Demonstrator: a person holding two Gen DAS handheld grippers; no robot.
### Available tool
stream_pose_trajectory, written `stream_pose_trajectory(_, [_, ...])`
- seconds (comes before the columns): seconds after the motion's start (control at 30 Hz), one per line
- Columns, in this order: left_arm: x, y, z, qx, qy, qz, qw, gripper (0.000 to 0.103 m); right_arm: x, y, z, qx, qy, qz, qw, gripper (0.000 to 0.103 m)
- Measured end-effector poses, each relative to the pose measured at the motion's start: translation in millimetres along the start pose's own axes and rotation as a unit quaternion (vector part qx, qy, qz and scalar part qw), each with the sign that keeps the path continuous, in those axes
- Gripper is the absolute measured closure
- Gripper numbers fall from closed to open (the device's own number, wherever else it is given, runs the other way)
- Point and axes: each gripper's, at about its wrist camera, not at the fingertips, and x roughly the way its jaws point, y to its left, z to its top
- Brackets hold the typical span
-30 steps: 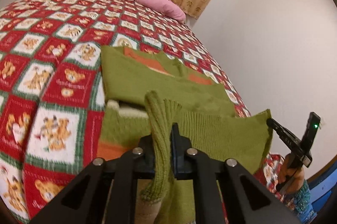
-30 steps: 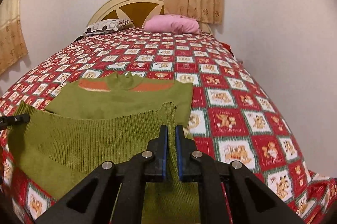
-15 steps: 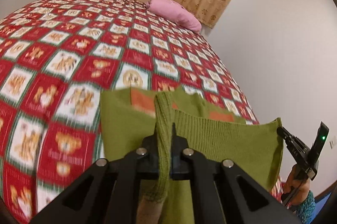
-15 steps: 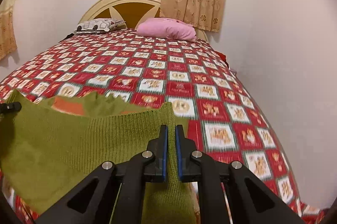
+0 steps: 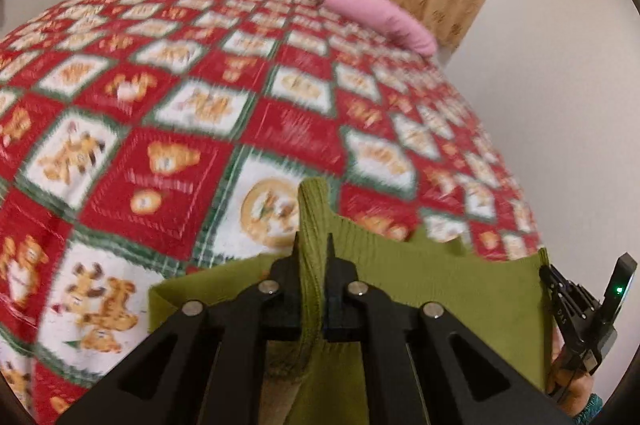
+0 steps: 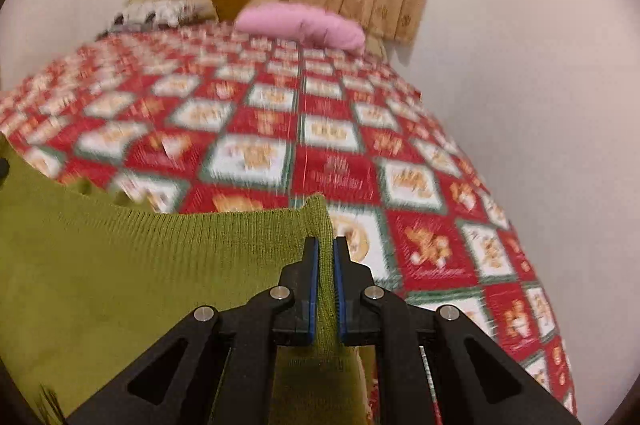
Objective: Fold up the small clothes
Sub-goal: 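Fold the hem over toward the collar with both tools and release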
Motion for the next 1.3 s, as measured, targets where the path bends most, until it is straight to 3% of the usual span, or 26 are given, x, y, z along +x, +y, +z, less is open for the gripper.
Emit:
stream_pose_trajectory(0.07, [8.0, 5.3, -4.4, -0.012, 0.009, -0.001, 0.9999, 0.097, 15.7, 0.1, -6.1, 0.002, 0.027, 0.012, 1.000, 0.097])
stream_pose_trajectory(0.33, [10.6, 12.0, -1.8, -0.038, 0.009, -0.007, 0.9992, 0.091, 30.4, -16.3, -9.9, 0.051, 0.061, 0.063, 0.995, 0.093])
stream_pose_trajectory(0.43, [7.4, 20.7, -0.8, -0.064, 0.003, -0.028, 0.9976, 0.091, 23.8, -31.2, -11.3, 0.088, 0.057, 0.098, 0.990, 0.092])
stream_pose_trajectory(0.5, [-2.4, 29.1, 2.3, -0.085, 0.002, -0.042, 0.9955, 0.091, 1.1, -56.7, -14.5, 0.151, 0.020, 0.105, 0.983, 0.092])
stream_pose_trajectory(0.57, [-14.6, 32.2, 5.9, -0.090, 0.003, -0.028, 0.9955, 0.078, -33.1, -87.8, -27.3, 0.214, -0.010, 0.050, 0.975, 0.092])
stream_pose_trajectory(0.6, [-27.3, 33.9, 8.1, -0.091, -0.008, 0.009, 0.9958, 0.055, -40.9, -93.2, -30.7, 0.216, -0.006, 0.042, 0.976, 0.092])
stream_pose_trajectory(0.63, [-36.8, 35.9, 8.9, -0.093, -0.019, 0.027, 0.9951, 0.042, -51.1, -96.4, -36.3, 0.205, 0.000, 0.038, 0.978, 0.092])
stream_pose_trajectory(0.67, [-50.3, 37.5, 8.6, -0.096, -0.033, 0.035, 0.9942, 0.041, -60.1, -95.3, -41.5, 0.191, 0.003, 0.037, 0.981, 0.092])
stream_pose_trajectory(0.77, [-71.9, 29.5, -0.9, -0.065, -0.030, 0.041, 0.9966, 0.041, -91.2, -76.0, -56.7, 0.140, 0.006, 0.055, 0.989, 0.092])
stream_pose_trajectory(0.9, [-94.2, -5.5, -43.8, 0.024, -0.022, 0.075, 0.9967, 0.041, -113.4, -41.1, -71.1, 0.094, 0.013, 0.095, 0.991, 0.092])
stream_pose_trajectory(1.07, [-100.8, -18.9, -93.3, 0.046, 0.011, 0.061, 0.9970, 0.041, -121.8, -3.4, -102.3, 0.030, 0.038, 0.079, 0.996, 0.092])
stream_pose_trajectory(1.17, [-95.2, -26.6, -114.2, 0.087, -0.010, 0.097, 0.9914, 0.039, -112.9, -0.4, -121.5, 0.017, 0.067, 0.064, 0.996, 0.092])
stream_pose_trajectory(1.3, [-84.3, -33.8, -122.2, 0.124, -0.020, 0.122, 0.9845, 0.029, -111.5, -13.7, -128.2, 0.051, 0.057, 0.090, 0.993, 0.092])
